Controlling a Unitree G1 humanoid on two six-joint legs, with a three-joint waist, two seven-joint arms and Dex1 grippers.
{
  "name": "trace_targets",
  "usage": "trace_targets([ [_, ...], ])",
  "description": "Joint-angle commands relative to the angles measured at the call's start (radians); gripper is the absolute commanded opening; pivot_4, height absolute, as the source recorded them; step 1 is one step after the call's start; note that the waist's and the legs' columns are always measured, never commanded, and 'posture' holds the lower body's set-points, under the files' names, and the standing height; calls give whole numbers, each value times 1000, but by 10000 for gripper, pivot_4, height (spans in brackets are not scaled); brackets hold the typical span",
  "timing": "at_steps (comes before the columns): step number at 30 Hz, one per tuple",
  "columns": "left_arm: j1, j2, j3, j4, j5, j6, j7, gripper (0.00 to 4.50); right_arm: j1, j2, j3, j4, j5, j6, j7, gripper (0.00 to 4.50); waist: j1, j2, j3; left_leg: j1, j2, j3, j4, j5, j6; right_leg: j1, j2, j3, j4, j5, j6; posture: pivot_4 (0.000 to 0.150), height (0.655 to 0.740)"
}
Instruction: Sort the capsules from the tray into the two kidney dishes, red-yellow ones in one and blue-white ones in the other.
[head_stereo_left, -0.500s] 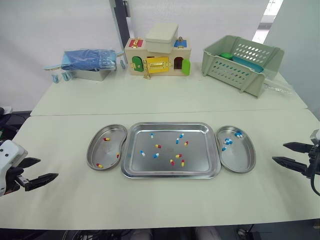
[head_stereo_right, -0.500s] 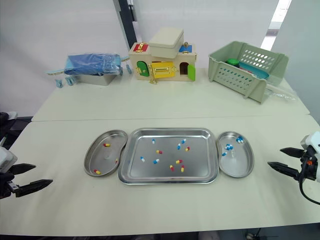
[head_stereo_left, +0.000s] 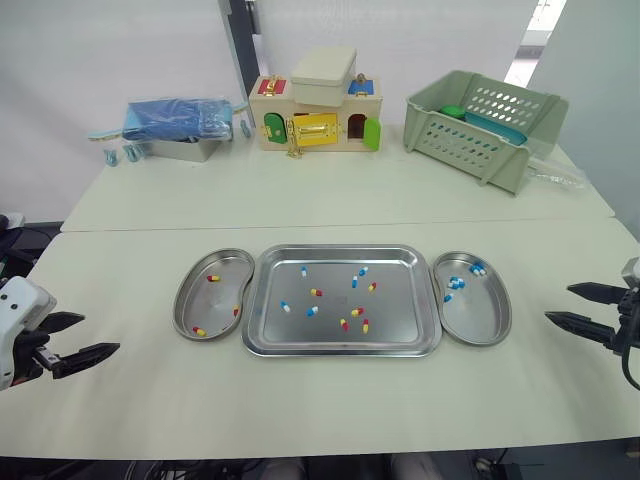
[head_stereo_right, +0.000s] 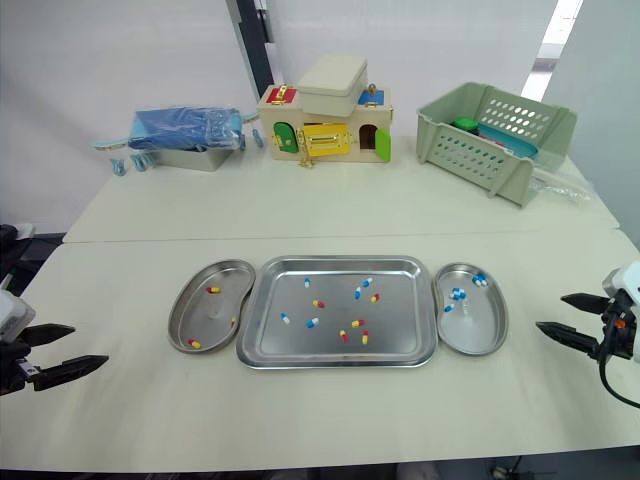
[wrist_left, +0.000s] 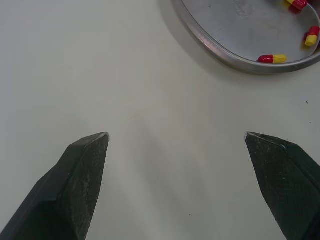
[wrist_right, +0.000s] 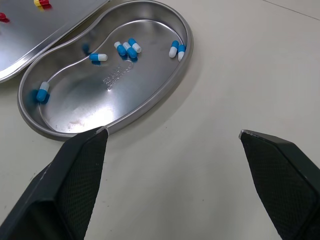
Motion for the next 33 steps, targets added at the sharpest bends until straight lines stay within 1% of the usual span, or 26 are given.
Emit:
trace_targets([
  [1,-3,10,34,-18,-9,5,-5,45000,-14,-15,-13,3,-1,-17,5,44440,0,0,0,0,0,0,0,0,0,0,0,0,0,0,0,1500,7400],
  [15,5,10,32,-22,-12,12,-13,45000,-21,-15,-10,5,0,-16,2,44440,0,0,0,0,0,0,0,0,0,0,0,0,0,0,0,1500,7400],
  [18,24,-1,51,-54,-32,30,-30,45000,-32,-16,-5,18,-3,-19,4,44440,-1,0,0,0,0,0,0,0,0,0,0,0,0,0,0,1500,7400],
  [20,66,-20,83,-124,-70,67,-61,45000,-46,-20,1,36,-8,-25,8,44440,0,0,0,0,0,0,0,0,0,0,0,0,0,0,0,1500,7400],
  [23,180,-87,146,-317,-189,156,-128,45000,-77,-33,9,71,-10,-31,16,44440,-1,0,0,0,0,1,0,0,0,0,0,1,0,0,0,1500,7400],
  [25,251,-159,161,-462,-256,184,-121,45000,-98,-38,17,98,-16,-42,20,44440,-2,0,0,0,0,3,0,0,0,0,0,2,-1,0,0,1500,7400],
  [27,316,-240,141,-594,-297,182,-95,45000,-116,-43,26,124,-24,-55,20,44440,0,0,0,0,1,3,1,0,0,0,-1,2,-1,0,0,1500,7400],
  [29,352,-321,110,-684,-314,142,-66,45000,-138,-50,33,151,-32,-66,21,44440,3,-1,0,0,1,3,2,0,0,1,-1,1,-1,0,0,1500,7400],
  [33,375,-507,-7,-760,-263,-63,-28,45000,-163,-53,40,180,-44,-78,30,44440,14,0,-1,0,1,4,4,0,0,2,-1,2,-2,1,1,1500,7400],
])
